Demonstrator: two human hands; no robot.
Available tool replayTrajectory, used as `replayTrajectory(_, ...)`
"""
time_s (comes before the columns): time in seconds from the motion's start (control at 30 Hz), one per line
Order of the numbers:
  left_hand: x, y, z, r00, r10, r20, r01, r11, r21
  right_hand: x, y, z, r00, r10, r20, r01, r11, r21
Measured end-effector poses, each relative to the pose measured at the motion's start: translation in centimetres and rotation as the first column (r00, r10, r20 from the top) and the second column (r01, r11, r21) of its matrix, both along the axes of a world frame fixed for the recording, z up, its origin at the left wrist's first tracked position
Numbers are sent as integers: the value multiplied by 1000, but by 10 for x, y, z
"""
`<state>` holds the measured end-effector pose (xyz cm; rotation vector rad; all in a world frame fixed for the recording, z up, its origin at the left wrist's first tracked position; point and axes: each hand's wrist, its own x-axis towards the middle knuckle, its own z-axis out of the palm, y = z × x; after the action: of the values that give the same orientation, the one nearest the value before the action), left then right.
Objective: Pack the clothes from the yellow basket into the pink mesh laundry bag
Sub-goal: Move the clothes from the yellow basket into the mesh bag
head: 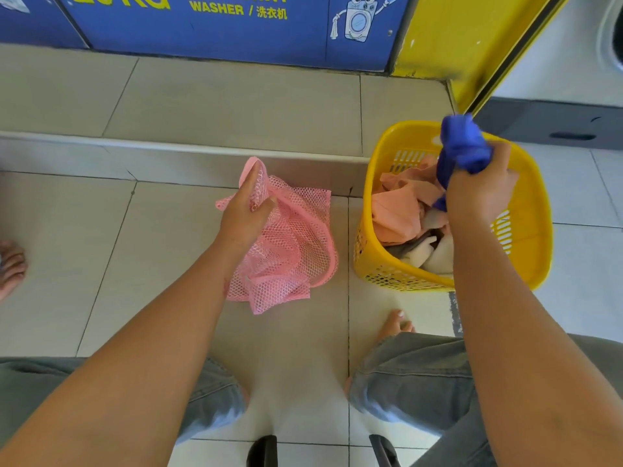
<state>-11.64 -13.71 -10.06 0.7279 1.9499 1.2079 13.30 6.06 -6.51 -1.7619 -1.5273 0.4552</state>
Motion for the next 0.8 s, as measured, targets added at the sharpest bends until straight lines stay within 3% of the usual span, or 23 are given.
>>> replayTrajectory(0.1,-3,-2,8,1000,22,-2,-22,1000,7,-26,0,55,963,153,-223,-132,985,107)
replayTrajectory(0.23,-7,-8,16,999,23,-38,-22,1000,17,-63,-25,97,759,376,-532,-348,924,157)
replayTrajectory(0.3,-9,-9,20,999,35,-34,-34,999,28,-85,-45,90,664,442,-603,-479,871,111)
replayTrajectory(0.4,-14,-11,26,997,72,-16,-71,996,52,-117,-82,51,647,432,-628,-599,798,-69)
replayTrajectory(0.63,-28,-16,31,993,61,98,-75,986,148,-168,-147,-63,649,486,-586,-725,630,-280)
replayTrajectory(0.73,-32,-11,34,997,12,81,-24,989,143,-184,-155,-113,589,778,-219,-767,453,-454)
replayTrajectory(0.8,-38,-7,34,995,47,89,-60,987,146,-179,-151,-143,431,899,82,-689,386,-613)
